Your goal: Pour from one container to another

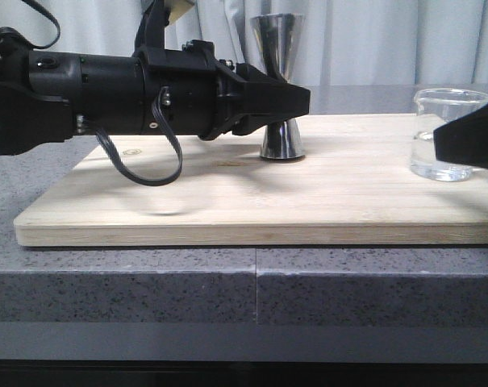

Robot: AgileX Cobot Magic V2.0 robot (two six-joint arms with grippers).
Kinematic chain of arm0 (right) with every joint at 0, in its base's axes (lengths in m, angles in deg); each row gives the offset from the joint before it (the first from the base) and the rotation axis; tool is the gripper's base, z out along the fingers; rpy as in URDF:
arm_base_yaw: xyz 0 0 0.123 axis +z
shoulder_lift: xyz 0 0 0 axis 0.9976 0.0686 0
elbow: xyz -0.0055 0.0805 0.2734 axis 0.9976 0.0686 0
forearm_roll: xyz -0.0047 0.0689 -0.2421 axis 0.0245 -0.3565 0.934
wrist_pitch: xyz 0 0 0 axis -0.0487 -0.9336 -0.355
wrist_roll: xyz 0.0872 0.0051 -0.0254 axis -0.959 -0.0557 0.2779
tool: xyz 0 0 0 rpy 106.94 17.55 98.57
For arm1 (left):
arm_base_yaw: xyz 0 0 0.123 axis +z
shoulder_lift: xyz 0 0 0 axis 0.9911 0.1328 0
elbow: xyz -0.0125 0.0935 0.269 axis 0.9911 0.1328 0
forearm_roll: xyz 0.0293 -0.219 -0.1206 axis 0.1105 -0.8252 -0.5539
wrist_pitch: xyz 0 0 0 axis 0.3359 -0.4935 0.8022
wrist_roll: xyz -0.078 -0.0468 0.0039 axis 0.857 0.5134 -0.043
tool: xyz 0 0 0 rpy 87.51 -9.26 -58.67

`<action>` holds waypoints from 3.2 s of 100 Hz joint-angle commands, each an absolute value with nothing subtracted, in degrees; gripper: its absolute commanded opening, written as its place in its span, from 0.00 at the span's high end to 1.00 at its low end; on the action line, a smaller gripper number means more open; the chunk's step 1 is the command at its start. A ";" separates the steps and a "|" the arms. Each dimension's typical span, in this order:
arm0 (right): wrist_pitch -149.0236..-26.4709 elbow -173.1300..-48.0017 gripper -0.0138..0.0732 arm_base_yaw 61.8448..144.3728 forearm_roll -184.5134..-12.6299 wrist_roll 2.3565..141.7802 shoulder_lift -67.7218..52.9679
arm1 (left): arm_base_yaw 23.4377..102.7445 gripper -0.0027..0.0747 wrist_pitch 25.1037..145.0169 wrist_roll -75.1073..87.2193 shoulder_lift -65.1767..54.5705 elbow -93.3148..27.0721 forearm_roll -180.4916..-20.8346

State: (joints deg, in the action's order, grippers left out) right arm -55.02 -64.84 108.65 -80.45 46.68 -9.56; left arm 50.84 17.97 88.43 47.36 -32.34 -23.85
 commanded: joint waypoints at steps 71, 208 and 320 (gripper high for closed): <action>-38.42 -66.52 0.37 108.44 -79.62 50.43 -1.42 | 50.66 0.99 12.22 92.55 38.70 -33.86 -18.01; -22.35 -70.03 0.37 105.76 -80.19 50.81 13.29 | 50.66 0.99 10.18 93.73 38.70 -33.86 -15.54; -18.55 -70.03 0.58 105.76 -80.41 50.81 11.89 | 50.66 0.99 8.48 94.01 38.70 -33.86 -14.03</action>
State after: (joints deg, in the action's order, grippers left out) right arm -24.45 -68.57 106.05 -79.88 50.01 14.56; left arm 50.84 13.42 93.37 41.95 -32.34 -12.05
